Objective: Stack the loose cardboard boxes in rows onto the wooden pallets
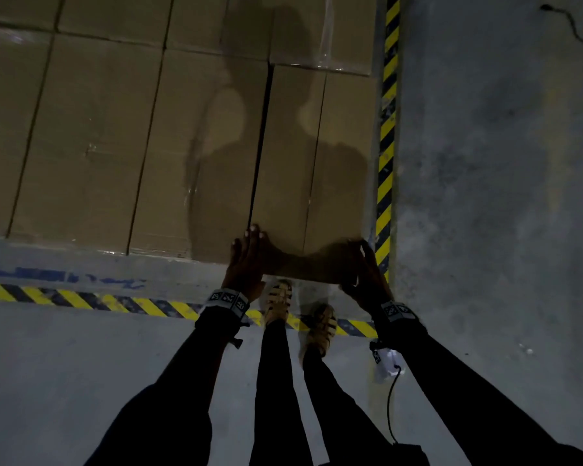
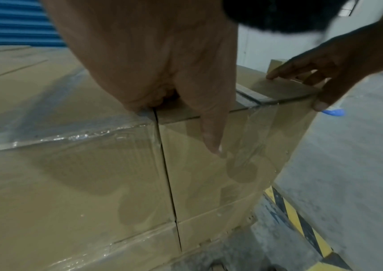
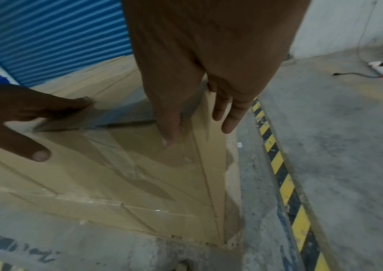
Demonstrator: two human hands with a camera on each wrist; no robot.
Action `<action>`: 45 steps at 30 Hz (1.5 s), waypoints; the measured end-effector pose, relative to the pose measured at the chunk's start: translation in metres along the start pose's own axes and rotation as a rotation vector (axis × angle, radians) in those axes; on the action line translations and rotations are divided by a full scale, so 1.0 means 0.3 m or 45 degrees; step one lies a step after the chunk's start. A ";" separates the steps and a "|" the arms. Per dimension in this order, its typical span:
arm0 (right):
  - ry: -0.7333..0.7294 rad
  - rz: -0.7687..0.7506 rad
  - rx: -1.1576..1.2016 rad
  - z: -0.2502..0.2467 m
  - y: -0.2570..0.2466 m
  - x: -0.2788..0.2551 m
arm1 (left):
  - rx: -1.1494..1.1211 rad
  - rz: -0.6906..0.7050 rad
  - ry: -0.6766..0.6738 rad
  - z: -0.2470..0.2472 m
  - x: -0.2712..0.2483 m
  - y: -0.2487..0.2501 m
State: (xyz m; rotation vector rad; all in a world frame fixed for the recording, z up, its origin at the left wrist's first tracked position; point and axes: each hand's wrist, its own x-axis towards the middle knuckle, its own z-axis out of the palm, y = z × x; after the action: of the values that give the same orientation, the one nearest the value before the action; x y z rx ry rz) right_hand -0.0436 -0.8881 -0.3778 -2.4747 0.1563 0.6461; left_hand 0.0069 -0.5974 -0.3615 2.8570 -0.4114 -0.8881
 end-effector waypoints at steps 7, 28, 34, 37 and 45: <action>-0.036 -0.041 -0.031 -0.031 0.011 -0.014 | -0.186 0.059 0.061 0.035 -0.018 0.022; -0.064 -0.035 0.005 -0.040 -0.026 0.022 | -0.195 0.139 0.170 0.044 0.020 -0.047; -0.128 0.023 0.060 -0.035 -0.057 0.001 | -0.215 0.141 0.178 0.029 0.001 -0.039; -0.144 0.011 0.049 -0.036 -0.066 -0.012 | -0.239 0.129 0.205 0.037 -0.005 -0.041; -0.027 -0.005 0.070 -0.026 -0.106 -0.077 | -0.313 -0.037 0.116 -0.038 -0.090 0.038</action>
State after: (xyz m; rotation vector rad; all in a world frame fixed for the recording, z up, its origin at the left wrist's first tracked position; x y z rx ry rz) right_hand -0.0529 -0.8666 -0.3450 -2.4144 0.1589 0.6571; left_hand -0.0105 -0.6002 -0.3354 2.6701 -0.2332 -0.7517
